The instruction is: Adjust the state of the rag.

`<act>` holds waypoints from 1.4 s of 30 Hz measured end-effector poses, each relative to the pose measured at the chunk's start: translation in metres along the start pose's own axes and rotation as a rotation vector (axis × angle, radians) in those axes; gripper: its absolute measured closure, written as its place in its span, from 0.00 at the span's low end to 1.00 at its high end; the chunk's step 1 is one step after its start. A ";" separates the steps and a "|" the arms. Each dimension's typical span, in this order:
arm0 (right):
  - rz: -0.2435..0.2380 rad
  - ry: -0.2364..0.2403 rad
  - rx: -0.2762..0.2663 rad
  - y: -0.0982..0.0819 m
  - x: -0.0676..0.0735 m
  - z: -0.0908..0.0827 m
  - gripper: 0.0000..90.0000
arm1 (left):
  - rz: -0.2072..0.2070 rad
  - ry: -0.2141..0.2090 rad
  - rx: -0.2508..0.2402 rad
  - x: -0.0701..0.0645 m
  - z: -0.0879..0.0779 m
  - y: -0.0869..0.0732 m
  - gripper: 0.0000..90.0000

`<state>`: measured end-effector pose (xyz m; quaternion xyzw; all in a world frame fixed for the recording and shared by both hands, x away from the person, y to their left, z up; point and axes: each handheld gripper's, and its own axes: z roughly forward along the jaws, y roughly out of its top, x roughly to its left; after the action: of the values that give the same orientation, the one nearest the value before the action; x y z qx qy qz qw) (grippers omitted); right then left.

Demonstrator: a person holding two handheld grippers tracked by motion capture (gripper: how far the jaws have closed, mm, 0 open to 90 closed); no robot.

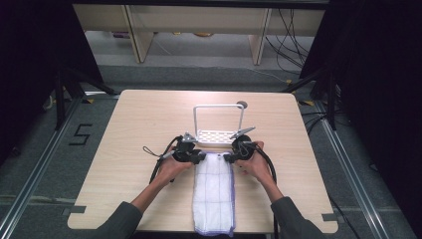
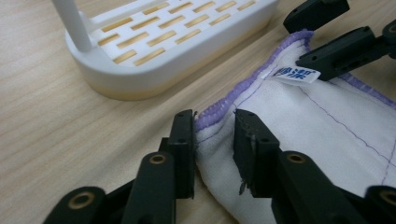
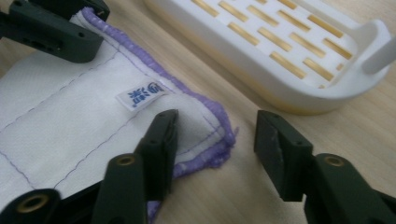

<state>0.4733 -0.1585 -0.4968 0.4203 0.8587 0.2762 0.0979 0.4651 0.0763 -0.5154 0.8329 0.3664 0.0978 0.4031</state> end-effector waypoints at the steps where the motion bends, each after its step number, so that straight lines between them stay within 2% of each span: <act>1: -0.001 0.002 0.001 0.000 0.002 0.000 0.63 | 0.006 0.011 -0.002 -0.002 0.000 0.000 0.79; 2: -0.010 0.035 -0.007 0.000 0.003 -0.001 0.71 | 0.013 0.009 -0.003 -0.003 0.000 0.000 0.82; 3: -0.010 0.035 -0.007 0.000 0.003 -0.001 0.71 | 0.013 0.009 -0.003 -0.003 0.000 0.000 0.83; 4: -0.022 0.041 -0.005 0.000 0.004 -0.002 0.76 | 0.018 0.011 -0.009 -0.004 0.000 -0.001 0.84; 7: -0.014 0.047 -0.003 0.000 0.005 -0.002 0.80 | 0.021 0.012 -0.009 -0.004 0.000 -0.001 0.86; 8: -0.037 0.044 -0.032 -0.001 0.003 0.000 0.87 | 0.024 0.021 -0.009 -0.004 -0.001 -0.001 0.87; 10: -0.045 0.073 -0.030 -0.001 0.004 -0.002 0.91 | 0.023 0.019 -0.017 -0.004 -0.002 -0.001 0.88; 13: -0.020 0.045 -0.021 -0.001 0.007 -0.004 0.96 | 0.020 0.013 -0.027 -0.004 -0.003 -0.001 0.89; 14: -0.035 0.070 -0.034 -0.001 0.006 -0.005 0.97 | 0.020 0.010 -0.032 -0.003 -0.005 0.000 0.89; 15: -0.052 0.067 -0.049 0.000 0.004 -0.007 0.97 | 0.018 0.009 -0.036 -0.002 -0.006 0.000 0.90; 16: -0.068 0.074 -0.078 0.000 0.003 -0.008 0.98 | 0.009 0.012 -0.047 -0.003 -0.006 0.000 0.90; 22: -0.069 0.079 -0.062 0.000 0.000 -0.008 0.95 | 0.019 0.006 -0.039 -0.002 -0.006 0.000 0.90; 23: -0.037 0.071 -0.035 -0.001 0.002 -0.005 0.81 | 0.014 0.002 -0.036 -0.001 -0.005 -0.001 0.89; 24: 0.004 0.010 -0.001 -0.001 0.003 -0.004 0.69 | 0.013 0.001 -0.032 0.000 -0.005 -0.001 0.89; 25: -0.021 0.008 -0.002 0.000 -0.001 -0.004 0.65 | 0.013 0.000 -0.031 0.000 -0.005 -0.001 0.88; 26: -0.011 0.015 0.003 0.000 -0.002 -0.005 0.60 | 0.012 -0.001 -0.031 0.000 -0.005 -0.001 0.88; 27: 0.010 0.030 -0.009 0.000 0.000 -0.007 0.57 | 0.009 0.003 -0.032 0.000 -0.005 -0.002 0.87; 29: 0.022 0.024 -0.020 0.001 0.000 -0.009 0.52 | 0.005 -0.004 -0.026 0.001 -0.005 -0.002 0.85; 31: 0.027 0.019 -0.009 0.001 0.002 -0.007 0.50 | 0.005 0.004 -0.021 0.001 -0.005 -0.003 0.85; 32: -0.006 0.006 -0.011 0.002 0.001 -0.005 0.49 | 0.006 0.000 -0.019 0.001 -0.005 -0.003 0.85; 33: 0.012 0.013 0.005 0.001 0.004 -0.003 0.49 | 0.005 0.008 -0.020 0.001 -0.005 -0.003 0.84; 36: 0.023 0.003 0.018 0.002 0.010 -0.001 0.51 | 0.007 0.006 -0.019 0.002 -0.006 -0.003 0.84; 38: 0.026 -0.030 0.016 0.001 0.015 0.001 0.55 | 0.003 0.005 -0.017 0.002 -0.005 -0.004 0.84; 40: -0.011 -0.015 0.006 0.000 0.016 -0.001 0.68 | 0.009 0.006 -0.014 0.002 -0.004 -0.005 0.84; 41: -0.022 -0.007 0.005 -0.001 0.017 -0.002 0.71 | 0.008 0.007 -0.014 0.001 -0.004 -0.005 0.84; 42: -0.018 -0.007 0.004 -0.001 0.018 -0.002 0.75 | 0.010 0.015 -0.015 0.001 -0.005 -0.005 0.84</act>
<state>0.4608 -0.1456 -0.4949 0.4137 0.8627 0.2720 0.1028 0.4608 0.0817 -0.5163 0.8311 0.3643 0.1086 0.4059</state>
